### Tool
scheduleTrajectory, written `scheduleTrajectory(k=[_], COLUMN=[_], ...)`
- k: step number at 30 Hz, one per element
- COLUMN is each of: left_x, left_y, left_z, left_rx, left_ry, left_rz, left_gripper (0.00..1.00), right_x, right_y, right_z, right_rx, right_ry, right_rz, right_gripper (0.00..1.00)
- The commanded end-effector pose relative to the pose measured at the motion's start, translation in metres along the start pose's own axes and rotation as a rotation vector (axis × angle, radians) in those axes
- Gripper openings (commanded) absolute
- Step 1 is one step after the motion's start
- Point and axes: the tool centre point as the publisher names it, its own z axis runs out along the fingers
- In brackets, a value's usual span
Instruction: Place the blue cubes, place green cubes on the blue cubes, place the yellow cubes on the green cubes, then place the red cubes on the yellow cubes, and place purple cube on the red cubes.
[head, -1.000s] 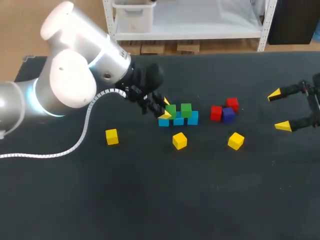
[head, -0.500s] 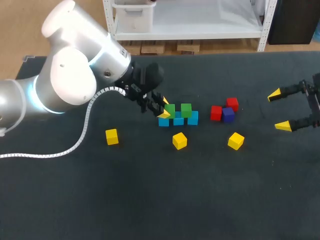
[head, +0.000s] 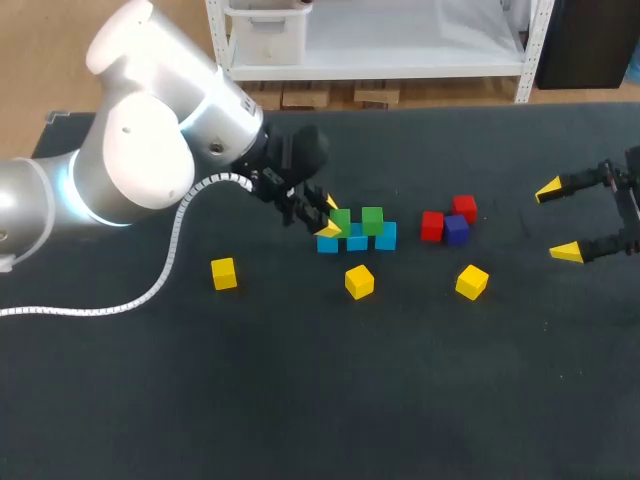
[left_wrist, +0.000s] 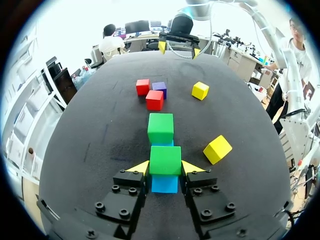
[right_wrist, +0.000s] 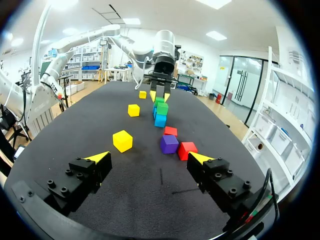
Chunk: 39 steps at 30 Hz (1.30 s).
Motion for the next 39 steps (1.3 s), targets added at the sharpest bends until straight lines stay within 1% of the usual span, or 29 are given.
scheduleTrajectory(k=[1,6,11,18,24,30,34,36,37,38,39], left_x=[0.0001,-0.0013,-0.0024,-0.0021,-0.0007,-0.0004,-0.0003,-0.0002,0.0001,0.0002,0.0002], left_y=[0.0023,0.0037,0.0051,0.0063,0.0067,0.0070,0.0072,0.0071,0.0071,0.0070,0.0070], left_z=[0.0003,0.0018,0.0024,0.0029,0.0019,0.0014,0.0016,0.0021,0.0024,0.0026,0.0026], left_rx=[0.005,0.009,0.012,0.012,0.010,0.011,0.013,0.014,0.014,0.014,0.015], left_ry=[0.004,0.002,0.002,0.003,0.005,0.003,0.000,-0.001,-0.001,-0.003,-0.005], left_rz=[0.001,0.001,0.004,0.002,-0.001,-0.001,0.000,-0.001,-0.002,-0.003,-0.002], left_gripper=[0.25,0.32,0.35,0.37,0.32,0.34,0.45,0.46,0.49,0.55,0.78], right_x=[0.0001,0.0001,0.0001,0.0001,0.0001,0.0001,0.0001,0.0001,0.0001,0.0001,0.0001], right_y=[-0.0002,-0.0002,-0.0002,-0.0002,-0.0002,-0.0002,-0.0002,-0.0002,-0.0002,-0.0002,-0.0002], right_z=[0.0004,0.0004,0.0004,0.0004,0.0004,0.0004,0.0004,0.0004,0.0004,0.0004,0.0004], right_rx=[0.001,0.001,0.001,0.001,0.001,0.001,0.001,0.001,0.001,0.001,0.001], right_ry=[-0.001,-0.001,-0.001,-0.001,-0.001,-0.001,-0.001,-0.001,-0.001,-0.001,-0.001], right_rz=[0.000,0.000,0.000,0.000,0.000,0.000,0.000,0.000,0.000,0.000,0.000], right_gripper=[1.00,1.00,1.00,1.00,1.00,1.00,1.00,1.00,1.00,1.00,1.00])
